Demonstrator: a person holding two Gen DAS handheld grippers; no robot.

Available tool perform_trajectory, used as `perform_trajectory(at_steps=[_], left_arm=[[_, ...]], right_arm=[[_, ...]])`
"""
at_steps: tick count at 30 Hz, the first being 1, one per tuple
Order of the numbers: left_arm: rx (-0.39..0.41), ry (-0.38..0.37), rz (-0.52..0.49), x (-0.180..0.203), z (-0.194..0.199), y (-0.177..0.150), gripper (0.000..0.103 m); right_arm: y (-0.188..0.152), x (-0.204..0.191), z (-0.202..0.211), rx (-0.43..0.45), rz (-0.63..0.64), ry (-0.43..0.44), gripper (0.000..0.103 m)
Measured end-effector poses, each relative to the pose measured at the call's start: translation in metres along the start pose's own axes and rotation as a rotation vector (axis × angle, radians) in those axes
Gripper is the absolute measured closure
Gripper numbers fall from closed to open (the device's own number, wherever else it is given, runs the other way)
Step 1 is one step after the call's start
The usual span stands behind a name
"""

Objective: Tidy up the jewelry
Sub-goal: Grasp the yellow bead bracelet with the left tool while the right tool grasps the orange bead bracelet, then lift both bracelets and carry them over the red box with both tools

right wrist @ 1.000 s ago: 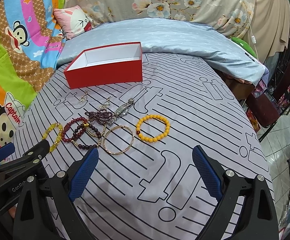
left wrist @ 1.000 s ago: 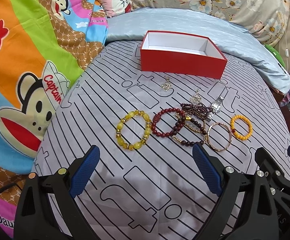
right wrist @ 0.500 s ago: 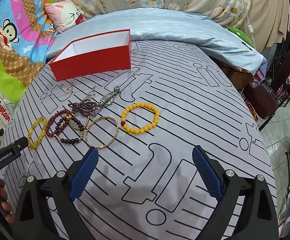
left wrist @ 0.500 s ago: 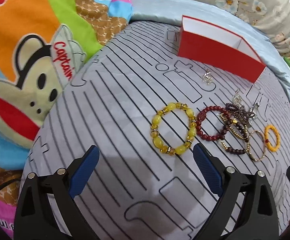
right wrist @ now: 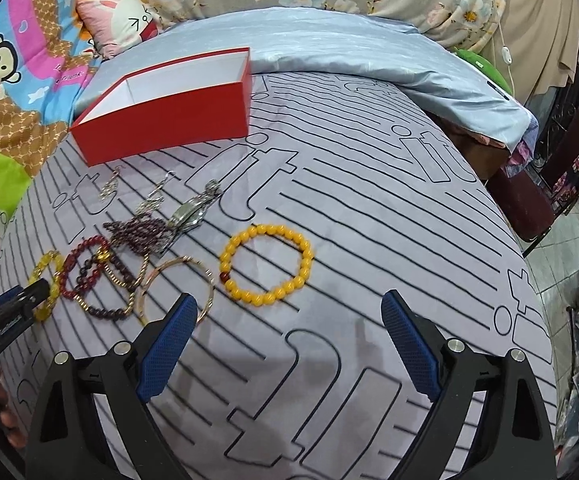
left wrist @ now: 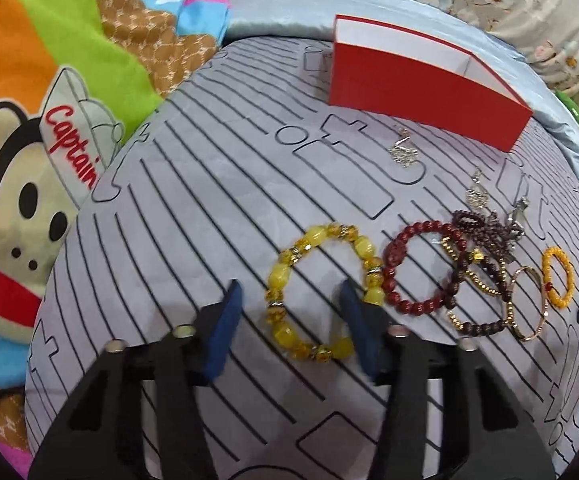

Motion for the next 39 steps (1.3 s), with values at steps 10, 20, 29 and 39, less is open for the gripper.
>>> perform_trajectory(at_steps=[10, 20, 29, 39], left_arm=[[-0.017, -0.087, -0.012, 0.008, -0.002, 0.006, 0.094], [-0.016, -0.122, -0.001, 0.009, 0.008, 0.011, 0.094], [0.038, -0.173, -0.019, 0.019, 0.046, 0.026, 0.094], [0.147, -0.23, -0.087, 0.044, 0.095, 0.077, 0.095]], right_arm=[[0.022, 0.01, -0.04, -0.052, -0.024, 0.01, 0.054], [0.028, 0.001, -0.044, -0.043, 0.005, 0.064, 0.096], [0.039, -0.003, -0.009, 0.022, 0.009, 0.123, 0.096], [0.086, -0.015, 0.035, 0.113, 0.037, 0.2, 0.096]])
Point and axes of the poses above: each gripper's, at about its wrist camera, not at the fingertips, and z roughly against the way its jaws point, x to its right, y to its top, the point moved 5 cm from there along -z, roughly the way its jaws point, and after that the axes turned 6 degrees about -x, right-handed, at the moved point
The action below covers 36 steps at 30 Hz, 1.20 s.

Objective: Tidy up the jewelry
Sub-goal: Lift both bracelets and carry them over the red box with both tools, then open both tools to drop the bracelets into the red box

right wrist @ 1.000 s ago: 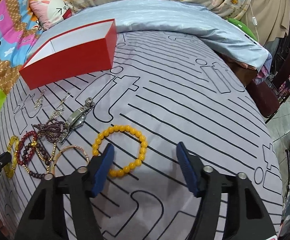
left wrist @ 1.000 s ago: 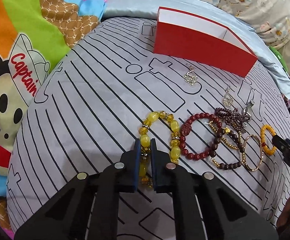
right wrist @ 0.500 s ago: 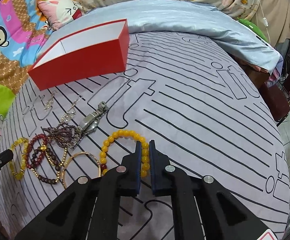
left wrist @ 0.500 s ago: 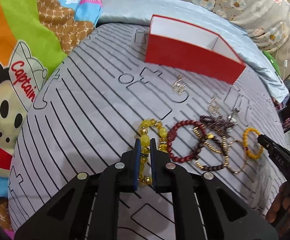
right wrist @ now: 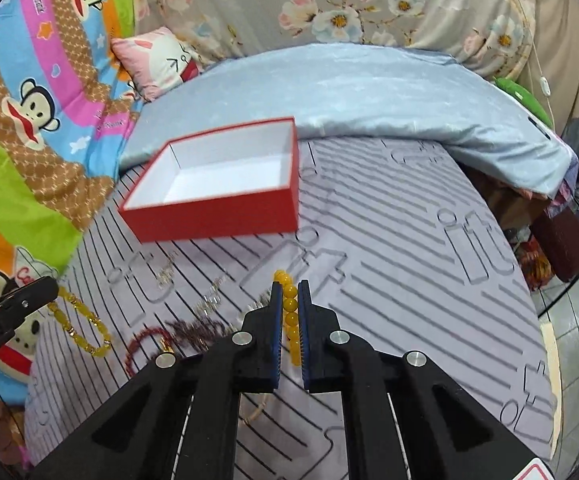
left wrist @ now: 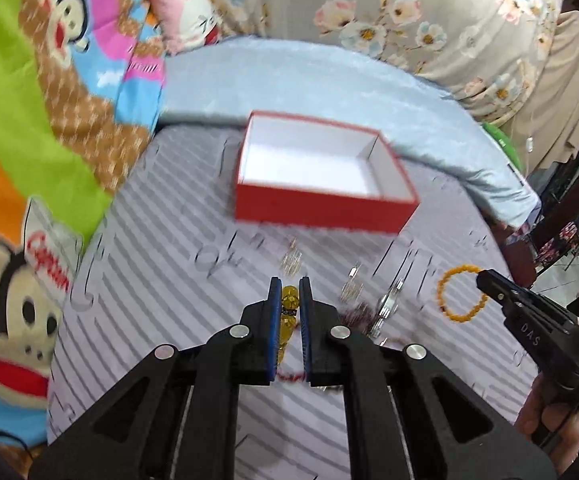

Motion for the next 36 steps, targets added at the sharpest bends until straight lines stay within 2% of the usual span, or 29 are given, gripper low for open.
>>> perform_trajectory(at_steps=[9, 13, 16, 20, 25, 32, 34, 36], left_arm=[[0.095, -0.027, -0.046, 0.018, -0.01, 0.093, 0.094], [0.11, -0.021, -0.04, 0.017, -0.035, 0.132, 0.095], [0.102, -0.016, -0.047, 0.015, -0.063, 0.153, 0.094], [0.087, 0.002, -0.066, 0.016, -0.103, 0.171, 0.094], [0.06, 0.013, -0.081, 0.013, -0.145, 0.183, 0.094], [0.022, 0.045, -0.083, 0.012, -0.184, 0.187, 0.094], [0.017, 0.061, -0.073, 0.01, -0.188, 0.187, 0.094], [0.022, 0.074, -0.057, 0.008, -0.189, 0.187, 0.09]], right_arm=[[0.093, -0.02, -0.007, 0.071, 0.021, 0.084, 0.096], [0.134, -0.033, -0.034, 0.07, 0.043, 0.096, 0.096], [0.149, -0.041, -0.061, 0.051, 0.061, 0.094, 0.096], [0.167, -0.044, -0.103, 0.007, 0.057, 0.105, 0.096], [0.179, -0.044, -0.149, -0.04, 0.07, 0.075, 0.096], [0.184, -0.039, -0.176, -0.063, 0.09, 0.02, 0.095], [0.183, -0.038, -0.178, -0.057, 0.099, 0.002, 0.091], [0.183, -0.037, -0.177, -0.049, 0.105, -0.025, 0.08]])
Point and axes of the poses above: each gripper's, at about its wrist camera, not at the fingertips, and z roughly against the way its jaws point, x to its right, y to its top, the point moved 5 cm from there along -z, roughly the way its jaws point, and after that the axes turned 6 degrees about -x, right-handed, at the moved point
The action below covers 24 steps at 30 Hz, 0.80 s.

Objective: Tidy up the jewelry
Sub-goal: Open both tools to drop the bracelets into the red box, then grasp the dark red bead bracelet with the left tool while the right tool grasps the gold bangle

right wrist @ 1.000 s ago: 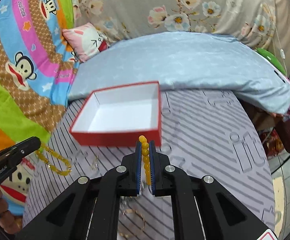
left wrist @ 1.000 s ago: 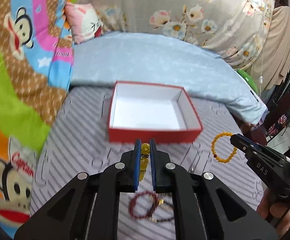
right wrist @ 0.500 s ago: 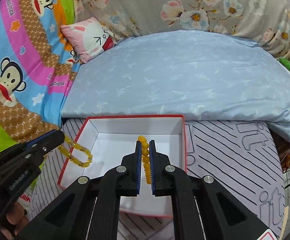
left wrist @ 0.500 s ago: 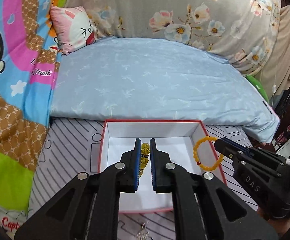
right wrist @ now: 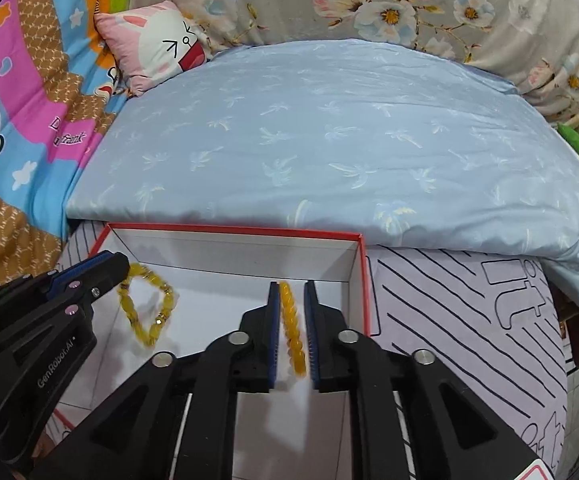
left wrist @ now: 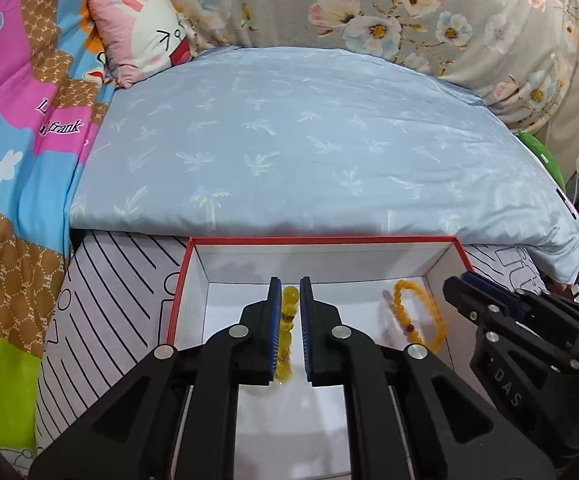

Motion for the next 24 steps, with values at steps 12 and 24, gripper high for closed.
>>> perform_trajectory(at_steps=[12, 24], left_arm=[[0.046, 0.079, -0.006, -0.001, 0.039, -0.016, 0.053], [0.056, 0.107, 0.033, -0.013, 0.084, -0.052, 0.053]], right_arm=[[-0.01, 0.005, 0.06, 0.109, -0.018, -0.031, 0.051], [-0.061, 0.006, 0.105, 0.12, -0.018, -0.052, 0.05]])
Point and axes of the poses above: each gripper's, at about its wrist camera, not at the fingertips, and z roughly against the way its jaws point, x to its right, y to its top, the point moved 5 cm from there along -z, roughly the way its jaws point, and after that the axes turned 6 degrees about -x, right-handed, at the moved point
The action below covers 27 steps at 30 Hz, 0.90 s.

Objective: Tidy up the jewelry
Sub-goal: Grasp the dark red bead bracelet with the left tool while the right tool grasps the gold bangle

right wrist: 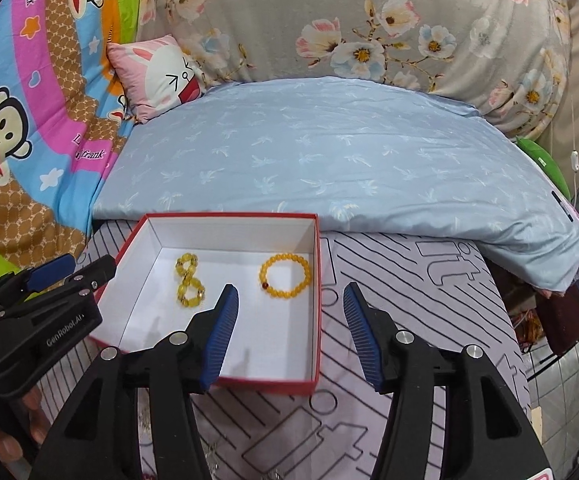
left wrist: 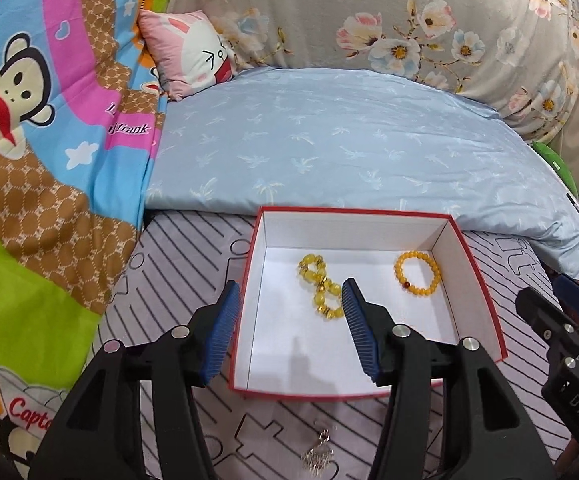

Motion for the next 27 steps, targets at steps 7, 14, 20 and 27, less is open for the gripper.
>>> perform_trajectory(at_steps=[7, 14, 20, 27], left_arm=[[-0.017, 0.012, 0.019, -0.013, 0.022, -0.034, 0.053], [-0.064, 0.015, 0.04, -0.026, 0.029, -0.077, 0.052], [-0.109, 0.015, 0.063, -0.03, 0.028, -0.114, 0.052], [-0.147, 0.03, 0.045, -0.027, 0.031, -0.146, 0.052]], right_arm=[[-0.045, 0.003, 0.021, -0.029, 0.023, -0.015, 0.05], [-0.101, 0.006, 0.023, -0.102, 0.016, 0.002, 0.05], [-0.138, 0.003, 0.022, -0.154, 0.021, 0.013, 0.05], [-0.168, -0.006, 0.026, -0.183, 0.066, 0.016, 0.059]])
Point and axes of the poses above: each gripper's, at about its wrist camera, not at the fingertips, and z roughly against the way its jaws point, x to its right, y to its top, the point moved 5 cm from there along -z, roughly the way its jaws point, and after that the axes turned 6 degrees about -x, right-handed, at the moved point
